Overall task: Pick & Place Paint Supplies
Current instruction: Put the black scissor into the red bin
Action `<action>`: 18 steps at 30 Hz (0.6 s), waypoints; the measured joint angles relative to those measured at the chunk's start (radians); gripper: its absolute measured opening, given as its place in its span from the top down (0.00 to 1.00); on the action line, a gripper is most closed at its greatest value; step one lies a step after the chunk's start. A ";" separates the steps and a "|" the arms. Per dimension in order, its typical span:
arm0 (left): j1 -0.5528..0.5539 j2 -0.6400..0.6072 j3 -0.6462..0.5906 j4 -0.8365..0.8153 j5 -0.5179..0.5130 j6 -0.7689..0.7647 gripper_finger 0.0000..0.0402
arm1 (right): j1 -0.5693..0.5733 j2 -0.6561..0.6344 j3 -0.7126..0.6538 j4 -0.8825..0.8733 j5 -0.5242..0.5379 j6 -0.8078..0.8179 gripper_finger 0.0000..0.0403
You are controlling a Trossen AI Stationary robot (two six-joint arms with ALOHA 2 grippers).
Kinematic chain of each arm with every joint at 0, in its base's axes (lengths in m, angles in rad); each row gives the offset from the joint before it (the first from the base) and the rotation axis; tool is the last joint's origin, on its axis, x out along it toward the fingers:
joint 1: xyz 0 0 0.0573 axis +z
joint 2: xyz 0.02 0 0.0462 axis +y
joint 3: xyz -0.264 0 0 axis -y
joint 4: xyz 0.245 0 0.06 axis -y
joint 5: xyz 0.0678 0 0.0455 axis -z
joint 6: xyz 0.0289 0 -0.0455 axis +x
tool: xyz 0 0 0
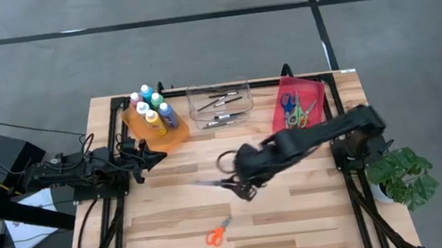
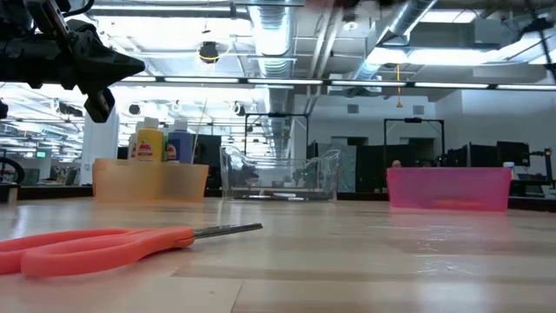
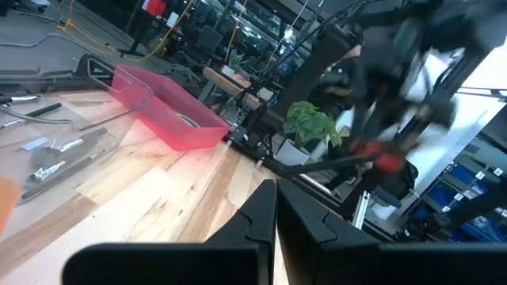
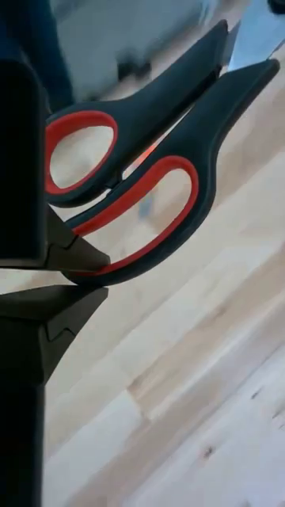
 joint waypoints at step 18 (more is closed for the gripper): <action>0.000 0.000 0.000 0.004 0.000 0.000 0.99 | 0.168 -0.425 0.000 -0.117 0.437 0.202 0.97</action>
